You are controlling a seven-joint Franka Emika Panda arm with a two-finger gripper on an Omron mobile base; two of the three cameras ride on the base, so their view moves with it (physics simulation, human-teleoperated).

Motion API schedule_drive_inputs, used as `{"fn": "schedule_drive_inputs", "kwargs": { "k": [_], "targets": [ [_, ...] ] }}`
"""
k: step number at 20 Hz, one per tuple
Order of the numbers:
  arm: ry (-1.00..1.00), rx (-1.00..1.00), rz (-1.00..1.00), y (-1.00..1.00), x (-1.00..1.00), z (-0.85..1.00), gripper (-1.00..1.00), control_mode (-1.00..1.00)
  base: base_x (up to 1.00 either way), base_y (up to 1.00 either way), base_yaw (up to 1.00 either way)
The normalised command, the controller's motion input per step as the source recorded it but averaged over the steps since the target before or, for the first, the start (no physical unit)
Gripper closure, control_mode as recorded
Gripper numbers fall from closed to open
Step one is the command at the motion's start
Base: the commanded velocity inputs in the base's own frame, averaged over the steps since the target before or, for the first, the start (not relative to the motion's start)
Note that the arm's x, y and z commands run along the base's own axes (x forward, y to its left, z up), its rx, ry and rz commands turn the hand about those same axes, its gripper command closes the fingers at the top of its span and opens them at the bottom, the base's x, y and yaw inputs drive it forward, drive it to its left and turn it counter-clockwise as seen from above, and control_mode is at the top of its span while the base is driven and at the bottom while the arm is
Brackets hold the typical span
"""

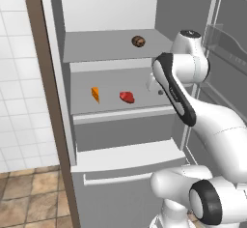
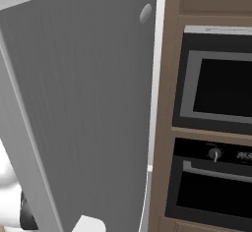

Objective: Take the cheese, steak, and potato from the fridge and place them on the plate on the dining counter to create an appetizer plate.

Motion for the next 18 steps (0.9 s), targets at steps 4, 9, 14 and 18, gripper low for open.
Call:
{"fn": "schedule_drive_inputs", "kwargs": {
  "k": [4, 9, 14, 18],
  "targets": [
    [-0.01, 0.0, 0.0, 0.0, -0.09, 0.0, -1.0, -1.0, 0.0, 0.0, 0.0],
    [-0.17, 0.0, 0.0, 0.0, -0.23, 0.0, -1.0, -1.0, 0.0, 0.0, 0.0],
    [-0.26, 0.0, 0.0, 0.0, -0.24, 0.0, -1.0, -1.0, 0.0, 0.0, 0.0],
    [-0.33, 0.0, 0.0, 0.02, -0.18, 0.11, -1.0, -1.0, 0.0, 0.0, 0.0]
  ]
}}
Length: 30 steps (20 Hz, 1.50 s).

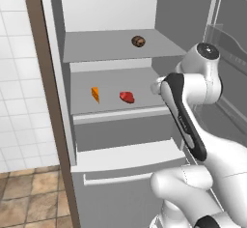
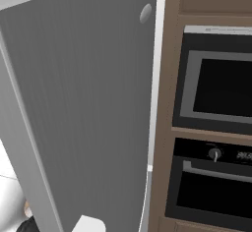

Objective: Take the cheese, steak, and potato from the fridge and place them on the plate on the dining counter to create an appetizer plate.

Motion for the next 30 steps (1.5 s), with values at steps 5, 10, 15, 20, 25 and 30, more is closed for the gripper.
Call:
{"fn": "schedule_drive_inputs", "kwargs": {
  "k": [5, 10, 15, 20, 25, 30],
  "targets": [
    [-0.28, 0.0, 0.0, 0.03, -0.08, 0.39, -1.0, -1.0, 0.0, 0.0, 0.0],
    [-0.26, 0.0, 0.0, 0.08, -0.11, 0.53, -1.0, -1.0, 0.0, 0.0, 0.0],
    [-0.21, 0.0, 0.0, 0.04, -0.08, 0.58, -1.0, -1.0, 0.0, 0.0, 0.0],
    [-0.16, 0.0, 0.0, 0.04, -0.04, 0.58, -1.0, -1.0, 0.0, 0.0, 0.0],
    [-0.1, 0.0, 0.0, 0.14, -0.01, 0.51, -1.0, -1.0, 0.0, 0.0, 0.0],
    [-0.03, 0.0, -0.02, 0.16, 0.0, 0.39, -1.0, -1.0, 0.0, 0.0, 0.0]
  ]
}}
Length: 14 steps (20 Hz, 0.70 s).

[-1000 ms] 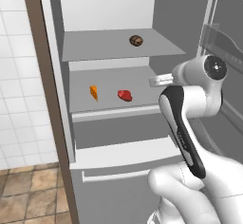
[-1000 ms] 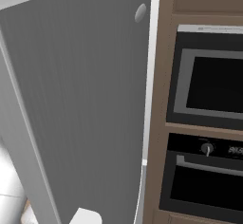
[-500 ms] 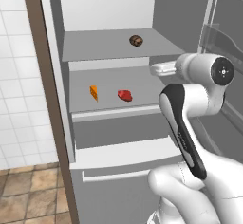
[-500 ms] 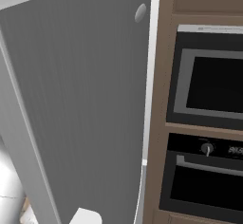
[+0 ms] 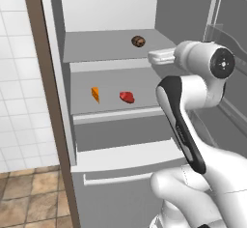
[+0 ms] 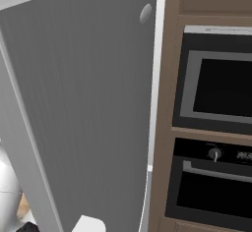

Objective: Take the cheese, steak, and potato from the fridge and place them on the plate on the dining counter to create an appetizer plate.

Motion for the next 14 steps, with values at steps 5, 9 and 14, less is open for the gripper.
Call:
{"fn": "schedule_drive_inputs", "kwargs": {
  "k": [5, 9, 14],
  "targets": [
    [0.07, -0.05, -0.07, 0.03, 0.11, 0.15, -1.0, -1.0, 0.0, 0.0, 0.0],
    [0.16, -0.04, -0.06, 0.0, 0.31, 0.0, -1.0, -1.0, 0.0, 0.0, 0.0],
    [0.07, -0.03, -0.02, 0.0, 0.26, -0.05, -1.0, -1.0, 0.0, 0.0, 0.0]
  ]
}}
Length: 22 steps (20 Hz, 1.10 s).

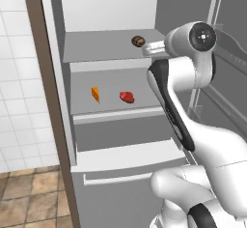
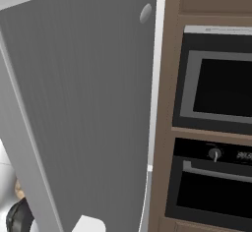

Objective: Take the cheese, steak, and potato from the fridge and place them on the plate on the dining counter to create an appetizer plate.

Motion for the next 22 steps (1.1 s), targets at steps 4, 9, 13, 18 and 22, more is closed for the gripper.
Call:
{"fn": "schedule_drive_inputs", "kwargs": {
  "k": [4, 9, 13, 18, 22],
  "targets": [
    [0.0, -0.03, -0.01, 0.0, 0.29, -0.08, -1.0, -1.0, 0.0, 0.0, 0.0],
    [0.0, 0.0, -0.01, 0.0, 0.34, -0.25, -1.0, -1.0, 0.0, 0.0, 0.0],
    [0.0, 0.0, -0.01, 0.0, 0.37, -0.26, -1.0, -1.0, 0.0, 0.0, 0.0],
    [0.07, 0.0, -0.03, 0.0, 0.41, -0.04, -1.0, -1.0, 0.0, 0.0, 0.0],
    [0.16, 0.0, -0.06, 0.0, 0.33, 0.0, -1.0, -1.0, 0.0, 0.0, 0.0]
  ]
}}
